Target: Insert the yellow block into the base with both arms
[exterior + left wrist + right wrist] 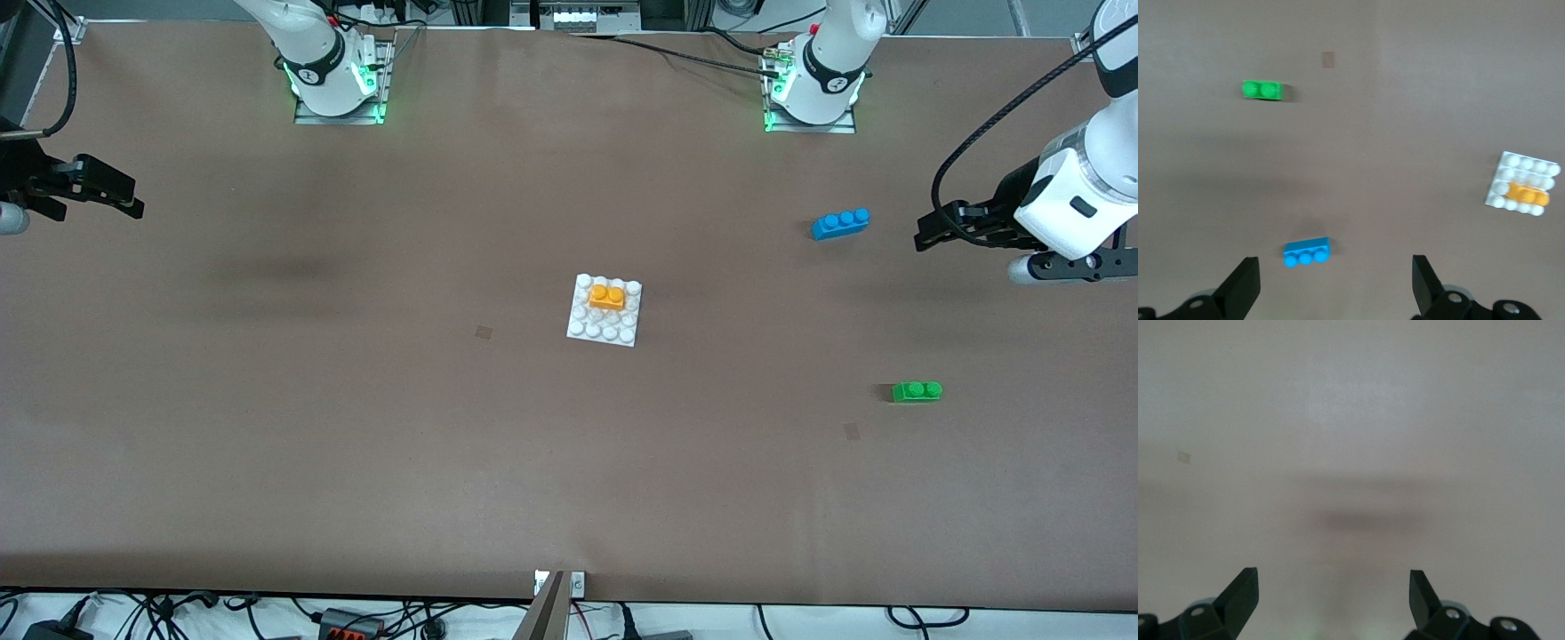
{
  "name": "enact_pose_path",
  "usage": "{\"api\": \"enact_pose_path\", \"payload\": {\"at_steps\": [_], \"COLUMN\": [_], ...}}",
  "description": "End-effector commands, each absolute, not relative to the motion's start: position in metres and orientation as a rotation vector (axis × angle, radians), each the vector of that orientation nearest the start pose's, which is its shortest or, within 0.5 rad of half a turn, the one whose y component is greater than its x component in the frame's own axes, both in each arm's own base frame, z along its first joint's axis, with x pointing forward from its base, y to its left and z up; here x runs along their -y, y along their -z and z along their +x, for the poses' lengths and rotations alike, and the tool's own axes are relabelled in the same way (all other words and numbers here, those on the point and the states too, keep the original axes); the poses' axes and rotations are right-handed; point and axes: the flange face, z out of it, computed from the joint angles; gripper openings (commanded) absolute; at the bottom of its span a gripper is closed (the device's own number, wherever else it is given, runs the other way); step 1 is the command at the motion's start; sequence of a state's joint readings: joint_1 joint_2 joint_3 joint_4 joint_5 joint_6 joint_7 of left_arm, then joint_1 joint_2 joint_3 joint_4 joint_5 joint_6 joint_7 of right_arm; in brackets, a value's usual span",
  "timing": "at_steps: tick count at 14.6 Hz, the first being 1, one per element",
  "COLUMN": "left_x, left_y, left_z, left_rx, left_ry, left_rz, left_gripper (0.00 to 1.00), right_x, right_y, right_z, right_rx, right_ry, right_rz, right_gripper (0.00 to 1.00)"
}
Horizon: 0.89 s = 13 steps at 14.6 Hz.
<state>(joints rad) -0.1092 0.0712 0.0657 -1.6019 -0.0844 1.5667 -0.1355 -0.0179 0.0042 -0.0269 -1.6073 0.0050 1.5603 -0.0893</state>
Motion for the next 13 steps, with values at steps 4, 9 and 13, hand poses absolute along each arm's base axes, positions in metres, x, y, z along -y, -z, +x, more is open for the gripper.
{"api": "enact_pose_path", "payload": {"at_steps": [4, 9, 13], "left_x": [0.0294, 0.0296, 0.0296], "left_y": [-0.5723, -0.5732, -0.5731], "left_z": [0.5688, 0.5684, 0.5683], "left_rx": [0.002, 0.019, 0.019], "left_ry": [-0.185, -0.183, -0.186], "left_rz": [-3.201, -3.202, -3.202], "left_gripper": [1.00, 1.00, 1.00], "right_x": [0.0248, 0.0231, 0.0223], "right_y": [-0.6087, -0.6094, -0.6094], "right_z": [0.5510, 0.5504, 0.5505], "right_rx": [0.065, 0.070, 0.072], "right_ry": [-0.082, -0.082, -0.082], "right_rz": [-3.140, -3.139, -3.139], "right_gripper": [1.00, 1.00, 1.00]}}
